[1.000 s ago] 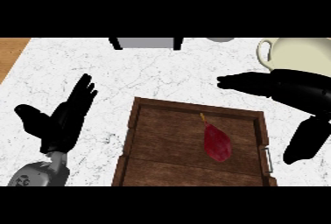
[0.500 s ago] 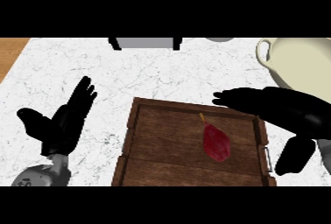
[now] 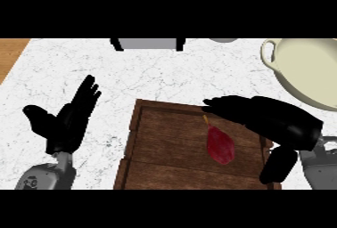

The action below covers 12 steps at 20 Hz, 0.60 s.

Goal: Pick the pear from the tray and place it in the pot

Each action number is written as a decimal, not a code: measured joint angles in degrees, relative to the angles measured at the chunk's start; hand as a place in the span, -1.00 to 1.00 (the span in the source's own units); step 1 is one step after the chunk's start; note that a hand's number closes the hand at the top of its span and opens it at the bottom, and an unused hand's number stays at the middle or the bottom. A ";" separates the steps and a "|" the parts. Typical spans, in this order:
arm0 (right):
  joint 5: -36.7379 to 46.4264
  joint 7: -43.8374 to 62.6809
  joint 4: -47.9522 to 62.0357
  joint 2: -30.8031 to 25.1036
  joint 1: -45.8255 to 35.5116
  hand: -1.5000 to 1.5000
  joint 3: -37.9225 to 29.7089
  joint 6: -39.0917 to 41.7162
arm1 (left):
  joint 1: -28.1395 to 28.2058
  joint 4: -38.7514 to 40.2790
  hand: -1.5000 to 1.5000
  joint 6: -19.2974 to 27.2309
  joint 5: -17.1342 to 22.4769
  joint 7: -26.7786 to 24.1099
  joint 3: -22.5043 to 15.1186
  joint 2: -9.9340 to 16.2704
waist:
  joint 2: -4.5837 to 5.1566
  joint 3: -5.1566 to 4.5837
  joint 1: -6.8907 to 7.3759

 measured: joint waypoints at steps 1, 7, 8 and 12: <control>0.07 1.34 -0.06 1.13 -0.17 -1.00 -0.19 0.55 | -0.25 0.41 0.00 -0.21 -0.23 -0.07 0.06 -0.39 | 0.00 0.00 0.00; 5.84 1.46 0.53 2.84 1.57 -1.00 -0.21 0.95 | 0.79 -1.65 0.00 -1.09 -1.45 1.02 0.77 -0.89 | -0.02 0.00 0.10; 7.09 0.90 1.64 3.07 1.18 -1.00 -0.06 0.67 | -0.01 -1.37 0.00 -1.54 -1.19 1.69 1.51 -0.54 | 0.00 0.00 0.12; 11.86 1.34 3.11 5.62 1.62 -1.00 2.28 -0.23 | 0.34 -2.97 0.00 -2.07 -1.54 3.12 2.23 -0.80 | 0.01 0.01 0.16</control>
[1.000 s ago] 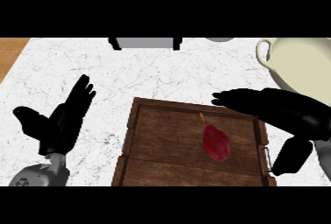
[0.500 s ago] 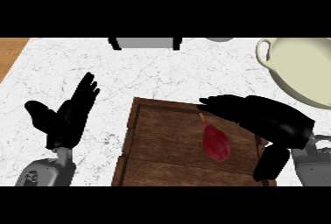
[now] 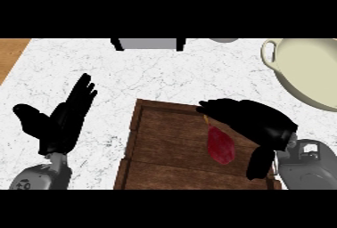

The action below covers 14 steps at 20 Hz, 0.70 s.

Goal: Pick the pear from the tray and place it in the pot

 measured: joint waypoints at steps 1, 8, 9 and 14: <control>1.42 -0.13 0.82 0.88 -0.27 -1.00 0.85 -0.60 | -0.21 0.83 0.00 -0.38 0.09 -0.54 0.36 -0.22 | 0.01 0.01 0.00; 9.16 -4.17 6.23 1.80 -1.40 -1.00 3.52 -2.10 | 1.25 1.09 0.00 -1.73 -0.58 -2.19 0.63 -1.80 | 0.04 0.00 0.07; 10.19 -4.24 6.80 2.18 -1.33 -1.00 3.84 -2.16 | 1.04 1.41 0.00 -1.70 -0.75 -2.18 0.85 -2.01 | 0.03 0.00 0.04; 15.20 -5.74 10.06 3.31 -1.23 -1.00 5.57 -3.43 | 1.16 -0.19 0.00 -1.89 -1.61 -0.65 1.05 -2.42 | 0.02 0.00 0.04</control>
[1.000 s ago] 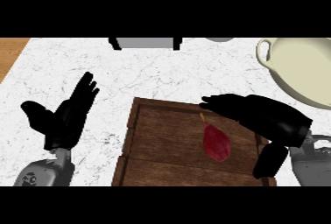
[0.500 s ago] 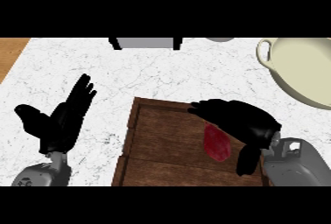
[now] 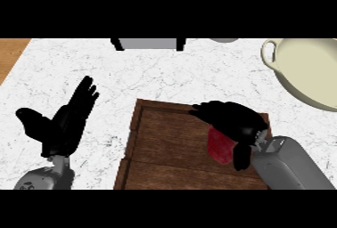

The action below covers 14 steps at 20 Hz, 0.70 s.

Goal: Pick the pear from the tray and place it in the pot

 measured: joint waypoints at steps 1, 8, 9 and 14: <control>1.10 -0.99 1.64 0.15 -0.18 -1.00 0.52 -0.75 | -0.18 0.06 0.00 -0.20 -0.13 0.11 0.05 -0.01 | 0.01 0.00 0.02; 4.48 -3.12 4.16 3.23 -0.27 1.00 -0.10 -0.01 | 0.88 -2.05 0.00 -0.11 -2.05 1.30 -0.32 -1.26 | -0.04 -0.01 -0.02; 4.22 -4.33 4.48 3.76 -0.18 1.00 0.05 -0.59 | 0.58 -1.38 0.00 -0.13 -2.02 0.98 0.05 -1.30 | -0.05 -0.04 -0.05; 5.15 -9.21 4.64 4.68 0.30 1.00 -0.04 -3.52 | -0.35 -0.07 0.00 -0.63 -2.06 0.92 0.62 -1.88 | -0.05 -0.04 -0.11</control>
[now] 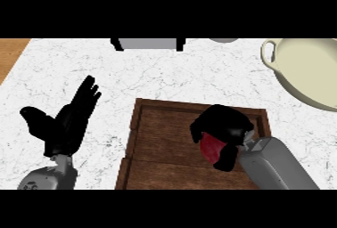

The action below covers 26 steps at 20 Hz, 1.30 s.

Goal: Pick the pear from the tray and place it in the pot

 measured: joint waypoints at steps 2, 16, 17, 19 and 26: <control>1.12 -2.03 0.82 0.10 0.55 1.00 -0.11 -1.54 | -0.35 0.30 0.00 -0.33 -0.04 -0.01 0.58 0.03 | 0.02 0.01 0.01; 3.77 13.92 4.57 -6.70 8.52 1.00 -28.81 -10.60 | 2.31 -1.63 0.00 0.56 -0.39 -0.22 3.67 0.24 | -0.17 0.09 -6.03; 4.23 16.67 5.12 -7.83 8.93 1.00 -32.44 -12.38 | 2.58 -1.75 0.00 0.64 -0.37 -0.22 3.90 0.33 | -0.23 0.10 -6.34; 5.03 21.43 5.69 -10.23 9.32 1.00 -39.17 -15.85 | 2.93 -1.75 0.00 0.53 -0.37 -0.45 4.03 0.47 | -0.25 0.08 -6.14; 3.28 28.62 -0.33 -16.58 10.51 1.00 -54.00 -20.83 | 2.48 -1.84 0.00 -0.98 0.06 -0.28 2.64 0.15 | -0.25 0.03 -2.62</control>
